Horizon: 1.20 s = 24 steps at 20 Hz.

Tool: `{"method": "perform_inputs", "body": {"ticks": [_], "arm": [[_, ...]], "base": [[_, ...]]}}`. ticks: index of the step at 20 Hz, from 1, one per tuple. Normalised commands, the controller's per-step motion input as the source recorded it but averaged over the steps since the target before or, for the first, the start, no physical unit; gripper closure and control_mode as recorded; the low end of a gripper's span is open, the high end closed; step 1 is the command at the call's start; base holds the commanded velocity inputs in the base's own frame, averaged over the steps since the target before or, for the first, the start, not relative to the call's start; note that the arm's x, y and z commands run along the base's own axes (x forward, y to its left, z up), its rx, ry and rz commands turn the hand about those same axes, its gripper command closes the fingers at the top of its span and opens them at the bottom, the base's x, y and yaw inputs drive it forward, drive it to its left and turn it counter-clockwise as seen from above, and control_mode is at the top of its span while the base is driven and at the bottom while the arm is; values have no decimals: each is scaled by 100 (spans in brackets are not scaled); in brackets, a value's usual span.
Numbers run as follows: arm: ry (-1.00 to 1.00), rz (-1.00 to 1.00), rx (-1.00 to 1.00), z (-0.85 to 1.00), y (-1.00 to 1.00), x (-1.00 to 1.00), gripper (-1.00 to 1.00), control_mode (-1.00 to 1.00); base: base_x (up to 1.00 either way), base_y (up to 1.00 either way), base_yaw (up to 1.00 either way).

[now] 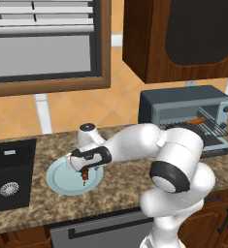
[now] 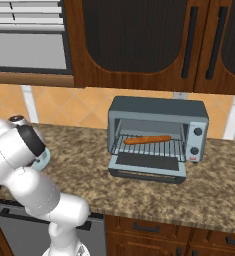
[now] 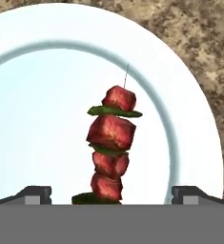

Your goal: Pick up the kebab skewer and baguette bread, and place them inside the toaster oven. Close the toaster oven door and start by setting the timer.

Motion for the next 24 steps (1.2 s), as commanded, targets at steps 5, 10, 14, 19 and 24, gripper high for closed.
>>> {"method": "perform_inputs", "body": {"ticks": [5, 10, 14, 19, 24], "arm": [[0, 1, 0, -24, 11, 2, -100, -100], [0, 1, 0, -22, 10, 6, -100, -100], [0, 1, 0, -23, 6, 4, 100, -100], [0, 0, 0, 0, 0, 0, 100, -100], [0, 0, 0, 0, 0, -3, 100, -100]], "base": [[0, 0, 0], [0, 0, 0], [0, 0, 0], [0, 0, 0], [0, 0, 0]]}}
